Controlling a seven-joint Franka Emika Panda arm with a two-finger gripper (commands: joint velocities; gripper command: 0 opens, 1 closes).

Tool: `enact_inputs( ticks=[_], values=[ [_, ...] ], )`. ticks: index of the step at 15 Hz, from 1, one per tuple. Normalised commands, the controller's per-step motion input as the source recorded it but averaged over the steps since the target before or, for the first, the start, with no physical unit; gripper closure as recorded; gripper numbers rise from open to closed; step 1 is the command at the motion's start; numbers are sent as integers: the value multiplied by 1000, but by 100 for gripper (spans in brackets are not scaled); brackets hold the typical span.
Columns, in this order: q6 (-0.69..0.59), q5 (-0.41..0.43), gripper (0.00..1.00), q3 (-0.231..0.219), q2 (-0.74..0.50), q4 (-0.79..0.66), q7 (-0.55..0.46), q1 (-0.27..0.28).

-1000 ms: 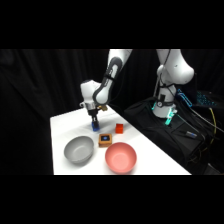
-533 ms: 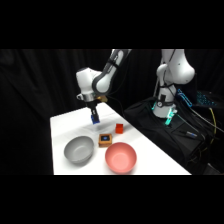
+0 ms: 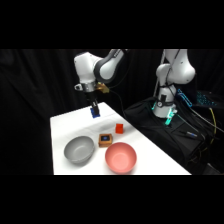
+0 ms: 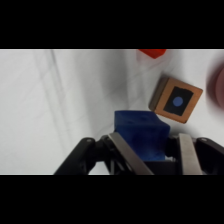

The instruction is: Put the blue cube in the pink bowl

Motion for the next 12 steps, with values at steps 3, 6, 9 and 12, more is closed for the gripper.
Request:
enact_inputs(
  ticks=[3, 6, 9, 12],
  values=[
    [-27, -161, 77, 70, -344, -264, 175, 181],
    [-14, -166, 77, 109, -285, -209, 213, 193],
    [-11, -181, 77, 120, -209, -128, 235, 190],
    [-5, -160, 77, 106, -141, -66, 220, 160]
  ],
)
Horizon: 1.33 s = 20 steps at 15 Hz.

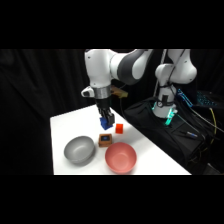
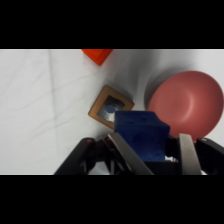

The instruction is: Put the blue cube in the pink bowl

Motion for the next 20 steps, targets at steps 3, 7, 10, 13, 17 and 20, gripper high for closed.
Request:
enact_inputs(
  ticks=[3, 7, 10, 13, 17, 20],
  values=[
    [62, -148, 77, 85, -79, -36, 177, 121],
    [174, -125, 77, 64, -31, -51, 102, 73],
    [333, -122, 77, 63, 48, -80, 37, 66],
    [310, -111, 77, 50, 173, -18, -24, 55],
    [250, -161, 77, 18, 249, 59, -26, 55],
    [146, -120, 77, -8, 310, 167, -69, 19]
  ],
)
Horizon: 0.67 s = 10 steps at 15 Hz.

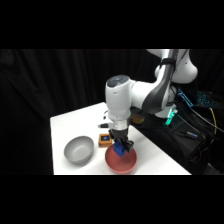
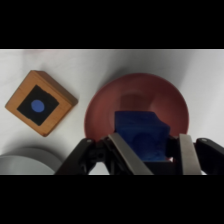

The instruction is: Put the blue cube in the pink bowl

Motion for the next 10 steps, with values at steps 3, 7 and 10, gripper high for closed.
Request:
enact_inputs(
  ticks=[3, 7, 10],
  values=[
    [86, -27, 77, 20, 266, 202, -152, -28],
    [50, -53, 24, -2, 132, 157, -101, -10],
    [-113, -92, 4, -37, -41, 92, -12, 30]
  ],
)
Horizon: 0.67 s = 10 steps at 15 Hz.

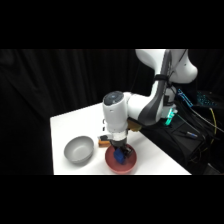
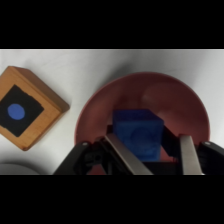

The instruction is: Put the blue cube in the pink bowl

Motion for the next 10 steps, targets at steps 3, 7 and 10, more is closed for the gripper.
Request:
enact_inputs(
  ticks=[3, 7, 10],
  values=[
    [-210, -169, 0, -87, -118, 83, 77, 80],
    [-307, -171, 0, -78, -223, 61, 120, 91],
    [-345, -145, 0, -56, -340, 15, 166, 86]
  ],
)
